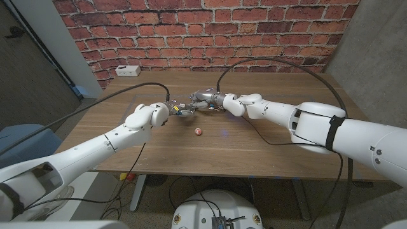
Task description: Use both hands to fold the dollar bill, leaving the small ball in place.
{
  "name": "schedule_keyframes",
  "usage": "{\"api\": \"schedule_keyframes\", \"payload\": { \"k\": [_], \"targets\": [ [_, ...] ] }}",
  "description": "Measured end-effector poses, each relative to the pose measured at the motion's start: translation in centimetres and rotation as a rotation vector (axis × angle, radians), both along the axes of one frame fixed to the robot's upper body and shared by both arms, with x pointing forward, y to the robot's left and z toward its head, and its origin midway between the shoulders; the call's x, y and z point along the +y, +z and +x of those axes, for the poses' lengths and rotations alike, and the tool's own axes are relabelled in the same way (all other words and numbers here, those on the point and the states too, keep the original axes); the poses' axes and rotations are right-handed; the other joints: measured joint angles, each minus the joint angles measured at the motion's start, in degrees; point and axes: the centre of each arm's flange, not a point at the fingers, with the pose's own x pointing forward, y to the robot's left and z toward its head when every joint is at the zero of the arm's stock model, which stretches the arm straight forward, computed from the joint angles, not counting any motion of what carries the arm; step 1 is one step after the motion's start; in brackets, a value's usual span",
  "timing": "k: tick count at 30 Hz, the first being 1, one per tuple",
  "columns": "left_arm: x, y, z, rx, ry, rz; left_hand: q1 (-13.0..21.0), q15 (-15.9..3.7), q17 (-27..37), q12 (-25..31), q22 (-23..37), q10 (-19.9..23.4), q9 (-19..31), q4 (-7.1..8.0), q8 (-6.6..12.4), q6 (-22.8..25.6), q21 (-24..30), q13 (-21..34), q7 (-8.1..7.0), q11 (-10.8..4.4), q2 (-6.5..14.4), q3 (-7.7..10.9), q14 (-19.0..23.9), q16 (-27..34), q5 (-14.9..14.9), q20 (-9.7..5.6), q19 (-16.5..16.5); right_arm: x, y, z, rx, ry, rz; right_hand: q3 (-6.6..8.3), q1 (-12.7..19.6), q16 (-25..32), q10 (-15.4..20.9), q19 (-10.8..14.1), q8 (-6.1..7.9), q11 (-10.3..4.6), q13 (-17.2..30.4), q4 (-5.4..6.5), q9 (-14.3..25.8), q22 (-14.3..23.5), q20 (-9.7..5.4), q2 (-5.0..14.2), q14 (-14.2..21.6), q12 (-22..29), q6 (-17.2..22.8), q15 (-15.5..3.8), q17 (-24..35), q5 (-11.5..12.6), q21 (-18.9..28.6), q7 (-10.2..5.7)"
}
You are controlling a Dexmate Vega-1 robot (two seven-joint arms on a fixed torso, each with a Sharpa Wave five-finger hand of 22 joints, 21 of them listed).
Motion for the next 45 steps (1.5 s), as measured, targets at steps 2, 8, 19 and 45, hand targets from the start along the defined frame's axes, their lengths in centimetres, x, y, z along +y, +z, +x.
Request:
{"api": "schedule_keyframes", "payload": {
  "k": [2, 8, 19, 45],
  "targets": [
    [3.6, -1.5, -2.6, -0.041, -0.002, -0.063, 0.25, 0.0, 0.0, 0.0, 0.0, 0.0, 0.0, -0.16, 0.04, -0.21, 0.0, 0.0, 0.21, 0.0, 0.25, 0.17, 0.0, 0.0, 0.0, -0.04, 0.2, -0.4, -0.3, 0.5, 0.001, -0.043, -0.041, -0.29, -0.52, -0.22, -0.22, -0.2, 0.0, 0.22, 0.0, -0.18, 0.1, 0.0, 0.2, -0.52, 0.0, -0.08, -1.29, 0.0, -0.22, 0.0, 0.0, -0.05],
    [3.5, -0.6, -3.4, -0.14, -0.056, -0.095, 0.59, -0.21, 0.0, 0.37, 0.0, 0.22, 0.0, -0.55, 0.62, -0.27, 0.0, 0.0, 0.32, 0.21, 0.3, 0.38, 0.22, 0.0, 0.0, -0.32, 0.91, -0.6, 0.1, 0.1, 0.013, -0.036, -0.014, -0.58, -1.49, -0.66, -0.72, -0.09, 0.0, 0.72, 0.0, -0.09, 0.1, 0.0, 0.72, -1.49, 0.0, -0.08, -2.96, 0.0, -0.71, 0.38, 0.0, -0.35],
    [4.6, -0.4, -4.7, -0.18, -0.156, -0.189, 1.43, -1.05, -0.26, 1.11, 0.01, 1.15, 0.3, -1.98, 1.05, 2.62, 0.89, 0.06, 3.16, 0.31, 0.69, 1.08, 0.43, 0.0, 0.0, -0.39, 3.5, -1.3, 0.1, -0.1, 0.059, -0.036, 0.03, -0.81, -1.5, -0.66, -0.72, -0.39, 0.0, 0.71, 0.0, 0.14, 0.1, 0.01, 1.02, -1.53, 0.03, -0.29, -4.15, -0.04, -1.25, 0.68, 0.0, -0.3],
    [7.8, 0.8, -5.6, -0.264, -0.405, -0.7, 3.01, 0.47, -0.09, -0.02, 0.02, -3.31, -0.01, -4.51, 0.39, -5.2, 0.9, 0.0, -0.02, 0.81, 0.45, 1.8, -1.37, -0.88, 0.0, -1.35, 5.18, -6.3, 2.5, -0.3, 0.358, 0.16, 0.532, -2.78, -5.43, -1.1, -3.5, -1.32, -0.32, 3.08, 0.12, -1.2, -0.06, 0.02, 2.15, -1.18, 0.6, -0.28, -20.42, 0.84, -1.51, 0.53, -0.3, -2.25]
  ]
}}
